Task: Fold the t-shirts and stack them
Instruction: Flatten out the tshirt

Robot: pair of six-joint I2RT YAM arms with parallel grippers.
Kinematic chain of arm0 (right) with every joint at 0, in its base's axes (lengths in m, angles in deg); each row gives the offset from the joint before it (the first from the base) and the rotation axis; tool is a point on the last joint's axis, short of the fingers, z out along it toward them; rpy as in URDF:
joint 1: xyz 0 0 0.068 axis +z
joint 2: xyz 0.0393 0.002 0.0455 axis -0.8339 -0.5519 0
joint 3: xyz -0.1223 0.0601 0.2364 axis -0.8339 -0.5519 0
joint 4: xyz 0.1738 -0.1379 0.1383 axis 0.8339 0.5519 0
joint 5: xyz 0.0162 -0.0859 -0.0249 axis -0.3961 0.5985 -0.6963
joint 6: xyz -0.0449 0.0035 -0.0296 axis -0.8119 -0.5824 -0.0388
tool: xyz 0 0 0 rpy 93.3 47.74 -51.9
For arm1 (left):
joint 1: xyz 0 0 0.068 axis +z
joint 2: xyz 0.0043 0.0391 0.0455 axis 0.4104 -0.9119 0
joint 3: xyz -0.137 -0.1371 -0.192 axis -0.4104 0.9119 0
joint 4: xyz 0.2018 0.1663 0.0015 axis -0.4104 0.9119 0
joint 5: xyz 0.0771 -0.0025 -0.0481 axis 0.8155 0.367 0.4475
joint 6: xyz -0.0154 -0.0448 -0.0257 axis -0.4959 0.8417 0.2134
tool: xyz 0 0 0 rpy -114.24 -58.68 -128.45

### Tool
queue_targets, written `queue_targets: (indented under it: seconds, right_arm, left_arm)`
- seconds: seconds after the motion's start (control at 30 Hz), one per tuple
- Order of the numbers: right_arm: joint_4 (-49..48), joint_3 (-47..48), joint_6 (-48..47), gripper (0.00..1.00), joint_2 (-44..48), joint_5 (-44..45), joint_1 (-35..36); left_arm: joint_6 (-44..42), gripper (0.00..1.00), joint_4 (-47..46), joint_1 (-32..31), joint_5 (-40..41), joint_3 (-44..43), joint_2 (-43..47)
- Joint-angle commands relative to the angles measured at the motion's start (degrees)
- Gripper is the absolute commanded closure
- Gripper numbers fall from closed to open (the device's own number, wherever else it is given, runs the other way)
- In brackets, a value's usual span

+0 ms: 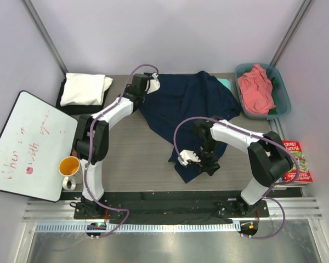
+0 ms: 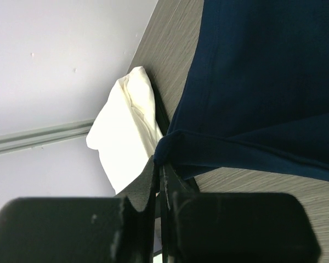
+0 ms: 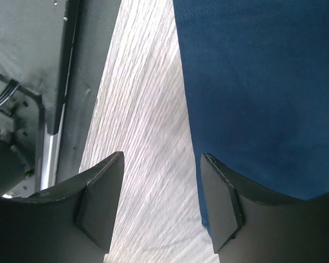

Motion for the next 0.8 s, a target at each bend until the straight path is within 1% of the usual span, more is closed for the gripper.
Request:
queue_targets:
  seconds: [0.0, 0.03, 0.07, 0.13, 0.17, 0.2, 0.27, 0.37, 0.47, 0.5, 0.53, 0.57, 0.6, 0.63, 0.77]
  right_arm:
    - [-6.38, -3.08, -0.71, 0.37, 1.20, -0.42, 1.77]
    - [-7.43, -4.48, -0.45, 0.37, 2.07, -0.42, 2.29]
    - [-10.57, -5.19, 0.51, 0.37, 2.51, -0.24, 3.17]
    - [-12.79, -7.47, 2.36, 0.37, 3.22, -0.15, 3.79]
    - [-16.72, -8.27, 4.28, 0.37, 3.40, 0.46, 4.23]
    - [-17.54, -8.88, 4.65, 0.37, 3.40, 0.64, 4.23]
    - [-22.10, -10.90, 6.66, 0.39, 3.66, 2.65, 4.41]
    - [-27.47, -13.54, 8.25, 0.45, 4.53, 5.82, 4.41]
    - [-30.99, -16.27, 7.82, 0.58, 5.68, 9.86, 4.41]
    - [-31.69, -16.88, 7.99, 0.69, 5.86, 11.17, 4.41]
    - [-33.35, -17.93, 8.69, 0.75, 6.03, 12.06, 4.41]
    - [-33.89, -18.38, 8.78, 0.88, 6.30, 12.76, 4.41]
    - [-34.51, -19.25, 8.96, 0.95, 6.30, 14.33, 4.32]
    - [-36.17, -19.69, 9.57, 0.99, 6.30, 15.31, 4.32]
    - [-37.59, -19.96, 8.88, 0.99, 6.56, 19.18, 2.13]
  left_arm:
    - [0.90, 1.00, -0.23, -0.55, 2.30, -0.43, 3.85]
    - [0.81, 1.00, 0.03, -0.81, 2.65, -0.08, 3.94]
    - [0.72, 1.00, 0.12, -1.25, 3.00, 0.01, 4.03]
    - [0.72, 1.00, 0.56, -1.78, 3.44, 0.28, 4.56]
    - [0.72, 1.00, 0.82, -2.22, 3.53, 0.54, 4.82]
    - [0.55, 1.00, 0.82, -2.39, 3.53, 1.15, 5.08]
    - [0.55, 1.00, 1.00, -2.74, 3.70, 1.59, 6.05]
    - [0.37, 1.00, 1.26, -2.92, 3.97, 2.47, 7.28]
    - [0.02, 1.00, 1.35, -2.92, 3.97, 3.53, 8.68]
    - [-0.24, 1.00, 1.35, -2.92, 3.88, 4.14, 8.95]
    - [-0.42, 1.00, 1.35, -2.92, 3.97, 4.41, 9.30]
    - [-0.86, 1.00, 1.18, -2.92, 3.97, 4.67, 9.92]
    - [-1.21, 1.00, 1.00, -2.92, 3.97, 5.37, 10.18]
    - [-1.47, 1.00, 0.65, -2.84, 3.97, 5.72, 10.53]
    - [-2.35, 1.00, 0.21, -2.48, 3.62, 7.74, 12.55]
